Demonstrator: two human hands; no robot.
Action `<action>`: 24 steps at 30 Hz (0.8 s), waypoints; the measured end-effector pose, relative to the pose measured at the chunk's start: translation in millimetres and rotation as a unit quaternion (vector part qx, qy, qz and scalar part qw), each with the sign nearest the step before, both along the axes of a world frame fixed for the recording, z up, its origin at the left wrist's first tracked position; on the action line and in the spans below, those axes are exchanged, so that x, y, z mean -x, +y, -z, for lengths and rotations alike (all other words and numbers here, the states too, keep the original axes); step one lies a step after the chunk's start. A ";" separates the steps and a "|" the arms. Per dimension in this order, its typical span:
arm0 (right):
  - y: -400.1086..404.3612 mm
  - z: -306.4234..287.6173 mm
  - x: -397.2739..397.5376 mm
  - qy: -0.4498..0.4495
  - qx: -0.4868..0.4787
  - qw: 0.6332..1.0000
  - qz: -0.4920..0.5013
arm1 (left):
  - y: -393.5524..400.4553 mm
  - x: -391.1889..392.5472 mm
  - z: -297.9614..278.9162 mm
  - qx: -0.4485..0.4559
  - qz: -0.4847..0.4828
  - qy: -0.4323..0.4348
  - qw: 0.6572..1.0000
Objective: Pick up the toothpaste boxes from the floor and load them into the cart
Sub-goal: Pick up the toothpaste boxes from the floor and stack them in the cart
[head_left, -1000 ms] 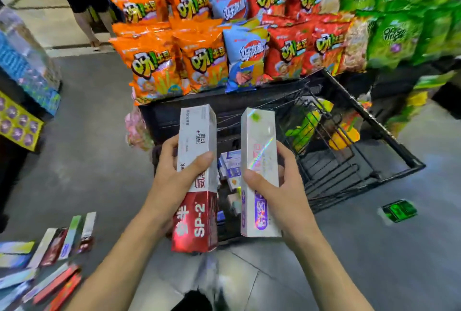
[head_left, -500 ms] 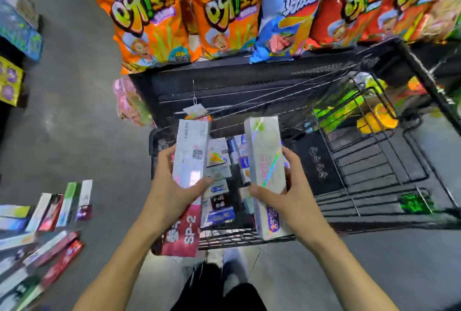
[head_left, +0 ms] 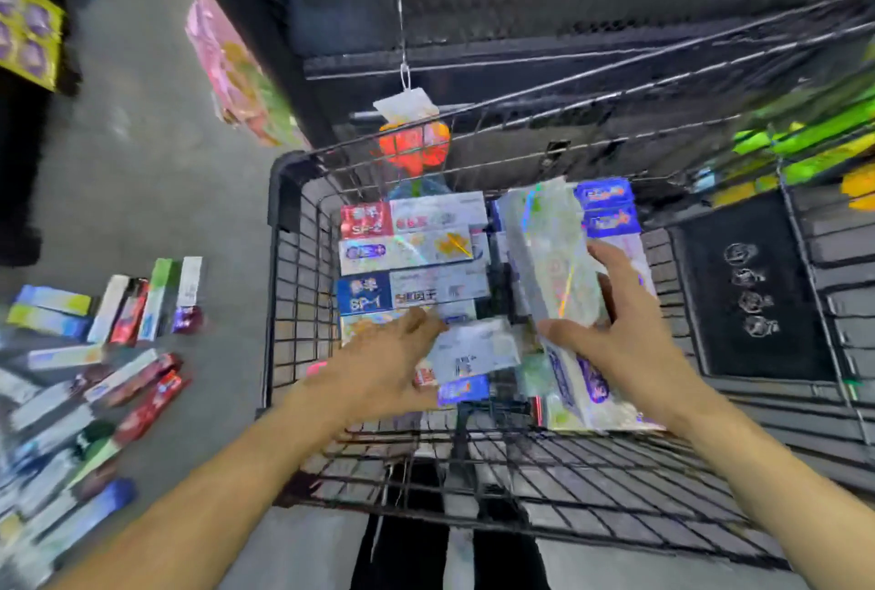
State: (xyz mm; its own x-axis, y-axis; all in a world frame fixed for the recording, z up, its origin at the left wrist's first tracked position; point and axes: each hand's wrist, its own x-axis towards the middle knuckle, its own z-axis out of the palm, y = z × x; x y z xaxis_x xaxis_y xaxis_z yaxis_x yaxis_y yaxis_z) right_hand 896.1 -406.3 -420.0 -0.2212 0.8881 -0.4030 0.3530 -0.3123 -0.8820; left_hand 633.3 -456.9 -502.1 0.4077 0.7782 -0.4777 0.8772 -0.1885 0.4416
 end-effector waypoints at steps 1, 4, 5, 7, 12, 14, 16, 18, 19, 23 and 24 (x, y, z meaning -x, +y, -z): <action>2.8 8.4 -1.2 -0.006 -0.002 1.000 -0.008 | -0.9 -2.6 15.4 -0.012 0.024 0.003 1.000; 4.7 36.5 -4.9 -0.016 0.007 0.999 -0.045 | -6.0 -11.5 50.5 -0.055 0.097 0.016 0.994; 3.6 45.3 -6.3 -0.022 0.010 0.998 -0.058 | -7.3 -14.5 58.6 -0.074 0.116 0.035 0.990; 0.7 59.1 -8.8 -0.029 0.017 0.996 -0.078 | -9.1 -18.5 75.2 -0.111 0.127 0.055 0.984; -7.8 80.7 -9.5 -0.031 0.029 0.992 -0.120 | -6.7 -18.4 94.2 -0.119 0.102 0.097 0.983; -9.9 85.2 -8.2 -0.035 0.033 0.989 -0.138 | -7.5 -16.2 95.4 -0.125 0.100 0.132 0.978; -11.5 86.6 -6.6 -0.040 0.033 0.986 -0.158 | -7.9 -12.2 98.1 -0.142 0.109 0.161 0.970; -12.1 87.3 -5.9 -0.042 0.035 0.984 -0.172 | -7.4 -8.5 96.2 -0.141 0.114 0.168 0.969; -12.5 88.1 -5.6 -0.047 0.034 0.981 -0.184 | -5.8 -4.9 93.7 -0.133 0.105 0.166 0.971; -13.3 93.1 0.4 -0.091 0.001 0.965 -0.247 | -4.5 17.4 53.2 -0.128 -0.020 0.113 0.985; -13.5 95.7 3.8 -0.108 -0.020 0.957 -0.268 | -8.0 24.5 38.4 -0.159 -0.052 0.101 0.981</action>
